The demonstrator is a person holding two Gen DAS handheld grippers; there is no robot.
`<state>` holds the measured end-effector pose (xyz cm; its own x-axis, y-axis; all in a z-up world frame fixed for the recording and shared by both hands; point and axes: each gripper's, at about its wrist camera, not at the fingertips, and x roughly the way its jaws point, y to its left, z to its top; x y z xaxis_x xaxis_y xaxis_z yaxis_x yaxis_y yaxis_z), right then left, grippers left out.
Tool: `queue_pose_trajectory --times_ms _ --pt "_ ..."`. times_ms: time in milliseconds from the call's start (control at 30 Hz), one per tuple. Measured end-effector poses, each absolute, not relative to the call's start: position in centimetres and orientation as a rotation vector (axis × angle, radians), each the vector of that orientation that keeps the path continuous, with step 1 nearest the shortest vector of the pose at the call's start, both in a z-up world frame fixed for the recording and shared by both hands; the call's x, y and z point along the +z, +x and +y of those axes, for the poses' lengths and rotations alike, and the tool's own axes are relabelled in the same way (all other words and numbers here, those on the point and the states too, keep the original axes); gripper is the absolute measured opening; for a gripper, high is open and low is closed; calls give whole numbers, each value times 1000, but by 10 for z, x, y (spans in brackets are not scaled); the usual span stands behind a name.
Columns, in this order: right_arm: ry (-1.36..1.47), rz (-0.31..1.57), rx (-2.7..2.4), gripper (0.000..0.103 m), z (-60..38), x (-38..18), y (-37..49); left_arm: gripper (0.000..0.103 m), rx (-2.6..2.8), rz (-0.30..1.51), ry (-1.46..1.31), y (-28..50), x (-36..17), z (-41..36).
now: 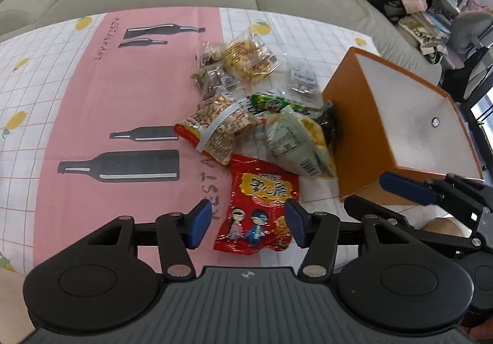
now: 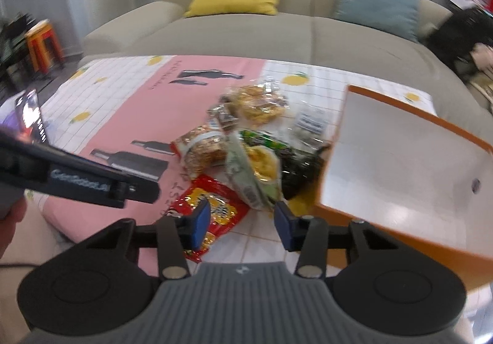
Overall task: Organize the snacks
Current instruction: 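Grasp the red snack bag with the left gripper while the right grasps the green chip bag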
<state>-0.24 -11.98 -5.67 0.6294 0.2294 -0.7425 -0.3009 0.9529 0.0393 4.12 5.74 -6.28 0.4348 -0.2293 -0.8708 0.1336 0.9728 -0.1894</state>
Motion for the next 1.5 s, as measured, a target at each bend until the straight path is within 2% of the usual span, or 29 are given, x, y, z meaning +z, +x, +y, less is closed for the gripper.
queue_pose_trajectory --times_ms 367,600,733,800,1000,1067,1233,1500 --pt "-319 815 392 43 -98 -81 39 76 -254 1188 -97 68 -89 58" --pt "-499 783 466 43 -91 -100 55 78 -276 1295 -135 80 -118 56" --pt "-552 798 492 43 -94 -106 66 88 -304 1312 -111 79 -125 48" --pt "-537 823 515 44 -99 -106 73 88 -326 1318 -85 78 -128 42" --pt "-488 873 576 49 -104 -106 85 91 -331 1345 10 75 -140 24" --pt "-459 894 578 49 -105 -107 88 95 -329 1342 40 75 -142 17" --pt "-462 900 588 60 -99 -114 89 96 -337 1349 75 78 -151 2" --pt "-456 912 538 64 -93 -122 96 96 -300 1331 106 80 -165 -6"
